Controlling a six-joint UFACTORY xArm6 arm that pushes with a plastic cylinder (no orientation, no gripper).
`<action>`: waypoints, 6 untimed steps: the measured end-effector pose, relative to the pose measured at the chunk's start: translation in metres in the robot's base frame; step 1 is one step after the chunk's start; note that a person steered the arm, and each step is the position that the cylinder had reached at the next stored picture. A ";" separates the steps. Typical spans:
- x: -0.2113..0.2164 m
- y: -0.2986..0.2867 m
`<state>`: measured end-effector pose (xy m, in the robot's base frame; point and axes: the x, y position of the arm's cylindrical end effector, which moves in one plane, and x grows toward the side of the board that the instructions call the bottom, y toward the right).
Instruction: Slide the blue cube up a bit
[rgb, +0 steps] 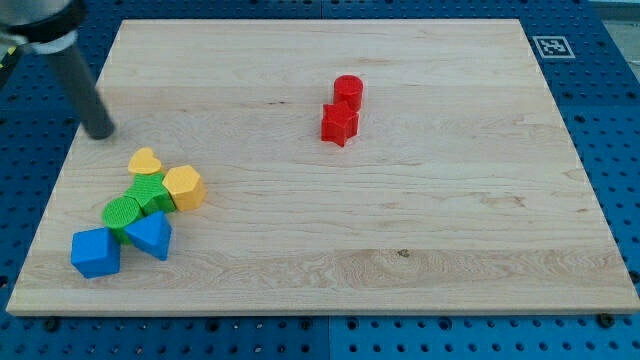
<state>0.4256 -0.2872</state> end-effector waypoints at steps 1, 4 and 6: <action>0.064 -0.012; 0.159 -0.009; 0.157 0.035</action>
